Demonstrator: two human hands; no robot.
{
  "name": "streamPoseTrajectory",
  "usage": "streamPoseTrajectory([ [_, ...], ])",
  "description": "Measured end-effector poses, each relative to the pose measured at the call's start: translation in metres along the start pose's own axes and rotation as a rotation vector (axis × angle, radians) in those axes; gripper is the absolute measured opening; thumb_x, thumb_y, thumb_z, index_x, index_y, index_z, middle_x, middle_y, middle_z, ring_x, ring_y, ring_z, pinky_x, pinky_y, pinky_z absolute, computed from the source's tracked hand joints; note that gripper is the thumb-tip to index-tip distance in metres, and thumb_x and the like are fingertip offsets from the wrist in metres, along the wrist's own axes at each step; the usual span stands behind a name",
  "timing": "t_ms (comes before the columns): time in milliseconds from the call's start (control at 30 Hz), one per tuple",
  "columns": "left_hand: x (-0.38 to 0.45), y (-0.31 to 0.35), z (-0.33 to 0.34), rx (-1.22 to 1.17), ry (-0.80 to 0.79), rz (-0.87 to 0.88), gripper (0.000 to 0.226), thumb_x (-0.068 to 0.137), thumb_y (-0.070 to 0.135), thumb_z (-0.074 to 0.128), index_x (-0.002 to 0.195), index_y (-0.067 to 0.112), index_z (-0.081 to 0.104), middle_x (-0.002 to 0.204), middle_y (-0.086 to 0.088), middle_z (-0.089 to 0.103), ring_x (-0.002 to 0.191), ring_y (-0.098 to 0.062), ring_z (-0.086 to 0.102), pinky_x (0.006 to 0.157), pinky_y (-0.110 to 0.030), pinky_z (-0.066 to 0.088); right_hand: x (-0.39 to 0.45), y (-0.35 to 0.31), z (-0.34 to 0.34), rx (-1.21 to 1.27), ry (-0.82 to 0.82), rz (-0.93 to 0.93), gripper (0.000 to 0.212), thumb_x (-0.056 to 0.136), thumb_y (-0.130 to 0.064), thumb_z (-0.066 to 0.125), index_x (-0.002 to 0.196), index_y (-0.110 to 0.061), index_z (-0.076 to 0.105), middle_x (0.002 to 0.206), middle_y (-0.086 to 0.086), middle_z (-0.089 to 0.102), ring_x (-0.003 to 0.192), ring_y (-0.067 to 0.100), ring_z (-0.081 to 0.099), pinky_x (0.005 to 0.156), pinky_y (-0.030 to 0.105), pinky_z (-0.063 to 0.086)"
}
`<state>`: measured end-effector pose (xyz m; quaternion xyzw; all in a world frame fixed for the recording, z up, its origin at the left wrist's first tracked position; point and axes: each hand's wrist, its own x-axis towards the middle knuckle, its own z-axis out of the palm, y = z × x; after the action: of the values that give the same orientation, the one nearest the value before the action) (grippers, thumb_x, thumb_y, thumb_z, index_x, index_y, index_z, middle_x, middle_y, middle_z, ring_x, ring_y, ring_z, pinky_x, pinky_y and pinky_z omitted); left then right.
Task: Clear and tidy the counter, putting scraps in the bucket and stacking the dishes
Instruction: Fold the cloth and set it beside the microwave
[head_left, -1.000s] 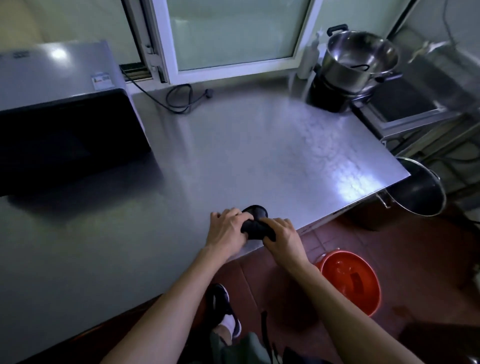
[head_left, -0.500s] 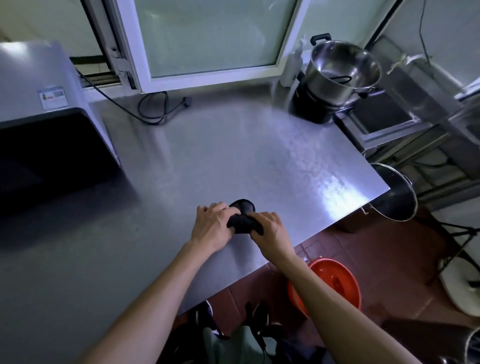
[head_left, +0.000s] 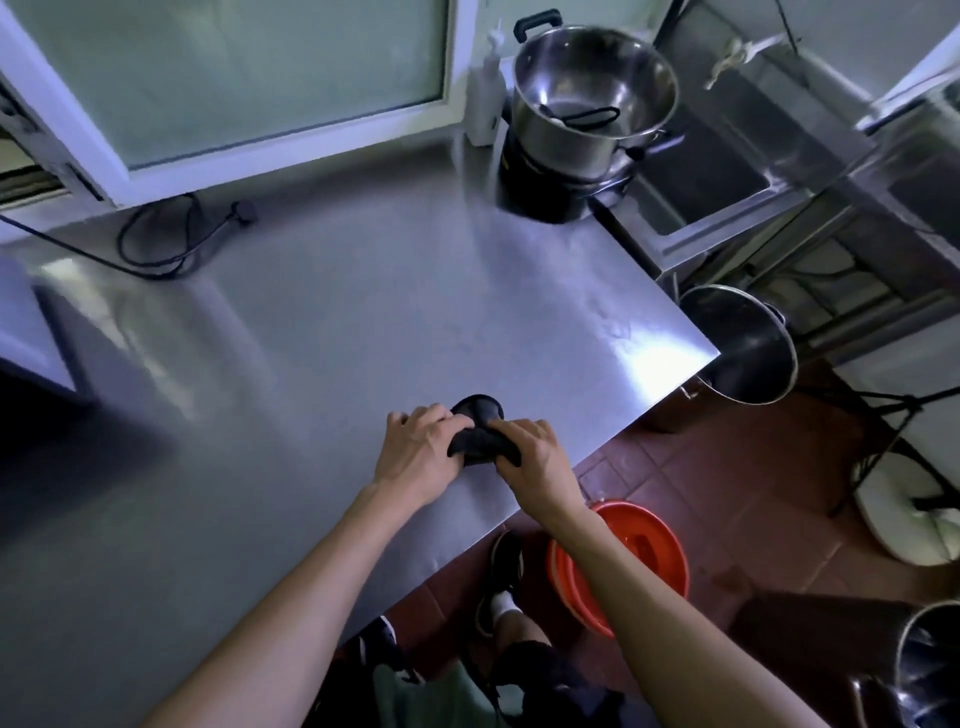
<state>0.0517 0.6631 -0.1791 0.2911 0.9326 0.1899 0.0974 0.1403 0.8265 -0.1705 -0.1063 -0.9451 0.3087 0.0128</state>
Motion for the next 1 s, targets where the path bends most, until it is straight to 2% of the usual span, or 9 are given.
streamPoseTrajectory([
  [200, 0.081, 0.082, 0.038, 0.006, -0.056, 0.031, 0.035, 0.086, 0.033, 0.063, 0.121, 0.037, 0.063, 0.111, 0.01, 0.06, 0.106, -0.017, 0.057, 0.083, -0.035, 0.03, 0.033, 0.096, -0.056, 0.034, 0.033, 0.101, 0.052, 0.079, -0.002, 0.065, 0.129, -0.015, 0.065, 0.117, 0.004, 0.068, 0.103, 0.027, 0.053, 0.084, 0.037, 0.048],
  [300, 0.122, 0.121, 0.057, 0.002, -0.081, 0.039, 0.037, 0.086, 0.031, 0.063, 0.122, 0.036, 0.063, 0.112, 0.009, 0.06, 0.106, -0.018, 0.057, 0.083, -0.036, 0.031, 0.052, 0.143, -0.083, 0.027, 0.037, 0.142, 0.053, 0.079, -0.002, 0.064, 0.13, -0.016, 0.065, 0.12, 0.003, 0.068, 0.105, 0.028, 0.052, 0.084, 0.041, 0.049],
  [500, 0.195, 0.178, 0.089, 0.029, -0.062, 0.03, 0.042, 0.082, 0.029, 0.069, 0.123, 0.034, 0.063, 0.112, 0.007, 0.061, 0.103, -0.021, 0.059, 0.084, -0.039, 0.034, 0.095, 0.214, -0.123, 0.012, 0.068, 0.177, 0.056, 0.078, -0.002, 0.063, 0.131, -0.019, 0.064, 0.122, 0.0, 0.066, 0.108, 0.025, 0.05, 0.088, 0.041, 0.048],
  [733, 0.244, 0.212, 0.113, -0.019, -0.071, -0.044, 0.041, 0.08, 0.03, 0.069, 0.12, 0.032, 0.063, 0.109, 0.003, 0.061, 0.099, -0.024, 0.061, 0.082, -0.039, 0.035, 0.138, 0.261, -0.148, -0.077, 0.104, 0.123, 0.055, 0.073, 0.003, 0.062, 0.124, -0.015, 0.068, 0.118, 0.003, 0.067, 0.103, 0.032, 0.053, 0.083, 0.048, 0.046],
  [867, 0.252, 0.217, 0.125, -0.038, -0.112, -0.067, 0.039, 0.082, 0.029, 0.068, 0.121, 0.031, 0.062, 0.112, 0.002, 0.059, 0.102, -0.024, 0.06, 0.084, -0.04, 0.036, 0.144, 0.275, -0.147, -0.138, 0.079, 0.109, 0.054, 0.074, 0.002, 0.062, 0.124, -0.018, 0.067, 0.122, 0.0, 0.066, 0.108, 0.031, 0.053, 0.082, 0.044, 0.044],
  [1000, 0.244, 0.21, 0.13, -0.016, -0.162, -0.041, 0.04, 0.089, 0.034, 0.063, 0.129, 0.031, 0.06, 0.121, 0.006, 0.058, 0.111, -0.023, 0.055, 0.088, -0.04, 0.038, 0.141, 0.277, -0.138, -0.187, 0.017, 0.137, 0.056, 0.075, 0.003, 0.058, 0.126, -0.018, 0.065, 0.13, 0.0, 0.061, 0.117, 0.03, 0.052, 0.09, 0.04, 0.04],
])
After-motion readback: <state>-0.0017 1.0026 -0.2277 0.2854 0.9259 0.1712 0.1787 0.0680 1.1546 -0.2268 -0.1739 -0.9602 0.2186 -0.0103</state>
